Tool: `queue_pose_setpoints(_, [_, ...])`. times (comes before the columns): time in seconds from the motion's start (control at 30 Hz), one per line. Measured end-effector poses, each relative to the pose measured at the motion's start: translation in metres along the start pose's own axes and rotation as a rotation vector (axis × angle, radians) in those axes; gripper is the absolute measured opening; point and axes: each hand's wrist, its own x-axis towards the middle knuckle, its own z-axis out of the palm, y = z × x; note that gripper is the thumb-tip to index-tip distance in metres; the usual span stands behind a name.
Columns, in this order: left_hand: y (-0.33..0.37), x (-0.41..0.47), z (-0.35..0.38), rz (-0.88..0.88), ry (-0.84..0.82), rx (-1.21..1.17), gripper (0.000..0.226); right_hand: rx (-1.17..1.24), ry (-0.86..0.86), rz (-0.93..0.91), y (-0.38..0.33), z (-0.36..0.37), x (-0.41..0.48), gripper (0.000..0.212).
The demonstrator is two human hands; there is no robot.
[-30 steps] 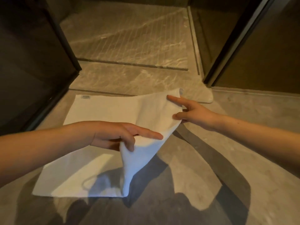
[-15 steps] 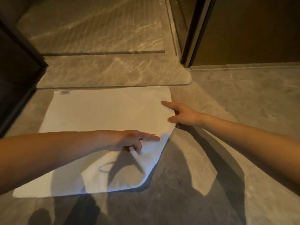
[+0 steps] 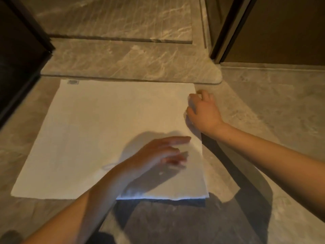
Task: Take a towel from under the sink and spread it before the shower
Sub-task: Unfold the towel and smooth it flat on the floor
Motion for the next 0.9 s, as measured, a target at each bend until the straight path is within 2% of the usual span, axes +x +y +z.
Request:
queue_pose_setpoints(0.03, [-0.003, 0.003, -0.001, 0.111, 0.218, 0.212, 0.043, -0.011, 0.02, -0.052, -0.005, 0.003, -0.001, 0.044])
queue_pose_setpoints(0.07, [-0.004, 0.006, -0.006, 0.203, 0.397, 0.541, 0.046, 0.004, 0.015, -0.096, -0.011, 0.006, -0.001, 0.05])
queue_pose_setpoints(0.1, [-0.006, 0.01, -0.014, 0.27, 0.499, 0.905, 0.05, 0.017, -0.005, -0.125, -0.018, 0.012, -0.002, 0.055])
queue_pose_setpoints(0.13, [-0.008, 0.014, -0.023, 0.287, 0.531, 1.186, 0.053, 0.016, -0.04, -0.132, -0.026, 0.022, -0.004, 0.058])
queue_pose_setpoints(0.2, [-0.014, 0.022, -0.041, 0.224, 0.532, 1.45, 0.059, 0.013, -0.106, -0.095, -0.036, 0.042, -0.009, 0.061])
queue_pose_setpoints(0.37, [-0.044, 0.032, -0.059, 0.162, 0.565, 1.59, 0.061, -0.071, -0.056, -0.104, -0.03, 0.066, -0.019, 0.062])
queue_pose_setpoints(0.57, [-0.052, 0.039, -0.054, 0.24, 0.593, 1.574, 0.058, -0.09, -0.033, -0.083, -0.018, 0.066, -0.026, 0.064])
queue_pose_setpoints(0.73, [-0.045, 0.044, -0.044, 0.231, 0.532, 1.528, 0.059, -0.082, -0.064, -0.096, -0.006, 0.059, -0.026, 0.063])
queue_pose_setpoints(0.8, [-0.033, 0.037, -0.063, 0.273, 0.509, 1.482, 0.058, -0.097, -0.077, -0.096, -0.005, 0.057, -0.024, 0.063])
queue_pose_setpoints(0.9, [-0.025, 0.016, -0.107, 0.273, 0.565, 1.526, 0.055, -0.136, -0.095, -0.079, -0.007, 0.056, -0.026, 0.062])
